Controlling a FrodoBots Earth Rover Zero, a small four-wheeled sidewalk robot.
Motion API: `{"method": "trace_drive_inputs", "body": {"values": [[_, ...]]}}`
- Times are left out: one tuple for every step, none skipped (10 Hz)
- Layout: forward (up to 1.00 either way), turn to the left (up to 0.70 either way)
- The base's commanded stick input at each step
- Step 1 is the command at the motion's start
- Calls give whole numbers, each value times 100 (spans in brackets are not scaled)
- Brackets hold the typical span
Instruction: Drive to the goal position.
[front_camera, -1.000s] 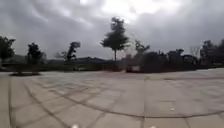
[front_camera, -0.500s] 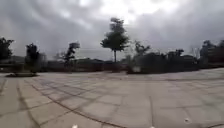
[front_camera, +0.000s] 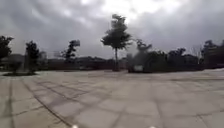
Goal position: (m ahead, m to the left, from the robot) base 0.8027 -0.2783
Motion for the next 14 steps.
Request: {"method": "trace_drive_inputs", "body": {"values": [[100, 0], [100, 0], [100, 0], [100, 0], [100, 0], [100, 0], [100, 0], [100, 0], [100, 0], [100, 0], [100, 0], [100, 0], [67, 0], [32, 0]]}}
